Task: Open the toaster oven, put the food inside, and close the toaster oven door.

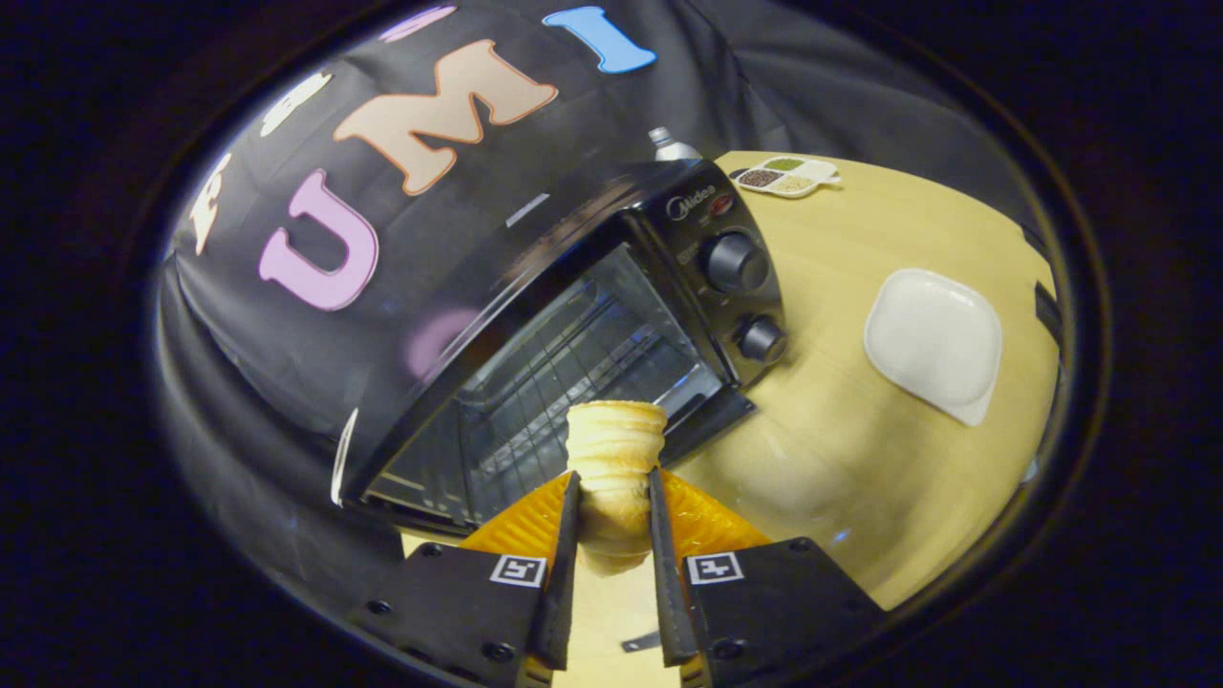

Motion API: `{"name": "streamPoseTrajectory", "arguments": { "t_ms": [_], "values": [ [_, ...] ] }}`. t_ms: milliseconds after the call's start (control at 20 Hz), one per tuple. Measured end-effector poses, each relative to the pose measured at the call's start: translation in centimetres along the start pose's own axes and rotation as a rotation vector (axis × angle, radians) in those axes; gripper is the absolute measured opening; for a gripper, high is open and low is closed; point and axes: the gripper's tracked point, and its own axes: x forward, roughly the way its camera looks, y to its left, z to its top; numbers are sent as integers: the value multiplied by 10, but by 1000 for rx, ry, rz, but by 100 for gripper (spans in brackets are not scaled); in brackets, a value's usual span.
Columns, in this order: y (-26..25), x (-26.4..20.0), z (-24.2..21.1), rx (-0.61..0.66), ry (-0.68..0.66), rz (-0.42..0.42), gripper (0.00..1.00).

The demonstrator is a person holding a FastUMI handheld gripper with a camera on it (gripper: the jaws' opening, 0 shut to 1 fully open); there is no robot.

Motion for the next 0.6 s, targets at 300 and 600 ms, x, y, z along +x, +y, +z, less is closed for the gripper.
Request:
{"name": "streamPoseTrajectory", "arguments": {
  "t_ms": [300, 600],
  "values": [
    [28, 28, -5, 194, -68, 46, 39],
    [51, 48, -2, 267, -133, 88, 39]
  ]
}}
